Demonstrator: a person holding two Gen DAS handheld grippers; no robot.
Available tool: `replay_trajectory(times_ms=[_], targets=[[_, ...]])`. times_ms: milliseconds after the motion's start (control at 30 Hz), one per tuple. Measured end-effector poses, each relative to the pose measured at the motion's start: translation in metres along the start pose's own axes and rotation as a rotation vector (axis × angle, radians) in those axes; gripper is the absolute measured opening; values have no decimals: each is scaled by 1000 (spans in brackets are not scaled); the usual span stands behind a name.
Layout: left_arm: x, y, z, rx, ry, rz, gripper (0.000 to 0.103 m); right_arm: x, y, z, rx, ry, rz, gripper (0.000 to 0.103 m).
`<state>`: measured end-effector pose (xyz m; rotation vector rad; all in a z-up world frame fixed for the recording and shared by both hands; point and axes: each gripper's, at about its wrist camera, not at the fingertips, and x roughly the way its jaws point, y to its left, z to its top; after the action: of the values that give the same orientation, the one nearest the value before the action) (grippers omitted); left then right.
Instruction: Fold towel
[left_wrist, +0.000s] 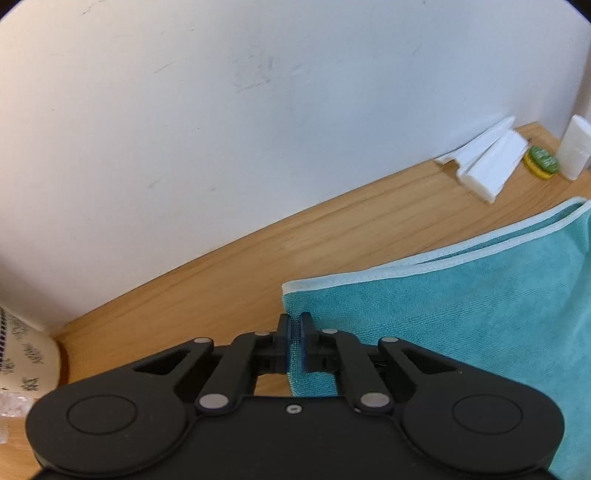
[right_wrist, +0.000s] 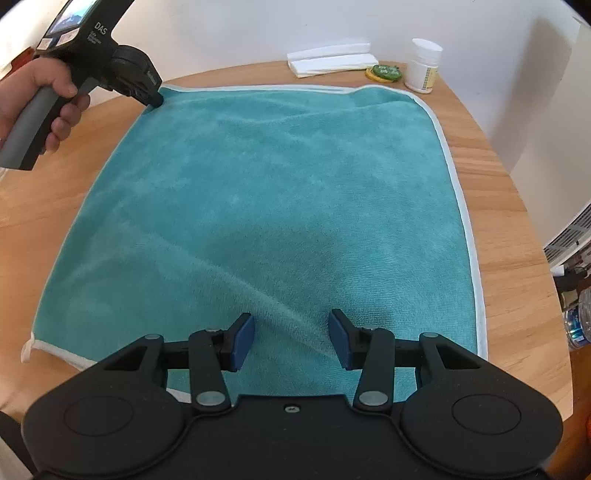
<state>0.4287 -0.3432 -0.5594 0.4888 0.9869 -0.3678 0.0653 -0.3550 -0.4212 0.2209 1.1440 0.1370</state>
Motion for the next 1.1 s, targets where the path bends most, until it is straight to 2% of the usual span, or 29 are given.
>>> replay_trajectory(times_ms=[100, 133, 267, 467, 600, 667, 733, 867, 967, 1000, 1100], targets=[[-10, 3, -13, 73, 3, 75, 4, 3, 0, 6, 3, 14, 27, 49], [-13, 12, -18, 63, 16, 91, 4, 4, 1, 7, 4, 18, 35, 49], [-22, 47, -29, -21, 71, 99, 4, 9, 15, 10, -11, 20, 62, 49], [-36, 95, -52, -93, 104, 112, 4, 13, 46, 13, -35, 32, 71, 49], [-59, 125, -72, -154, 112, 77, 7, 9, 50, 27, 11, 23, 68, 48], [-77, 134, -82, -164, 109, 53, 14, -4, 40, 41, 31, -29, 67, 50], [-100, 138, -93, -159, 83, 54, 37, -14, 27, 59, 51, -74, 60, 50], [-147, 143, -116, -177, 53, 52, 40, -20, -9, 108, 55, -147, 50, 50], [-184, 143, -140, -228, 58, 46, 46, -6, -28, 151, -18, -164, 52, 49], [-190, 141, -146, -244, 68, 39, 46, 2, -34, 165, -46, -161, 55, 47], [-207, 135, -167, -288, 101, 25, 48, 33, -42, 201, -149, -125, 117, 31]])
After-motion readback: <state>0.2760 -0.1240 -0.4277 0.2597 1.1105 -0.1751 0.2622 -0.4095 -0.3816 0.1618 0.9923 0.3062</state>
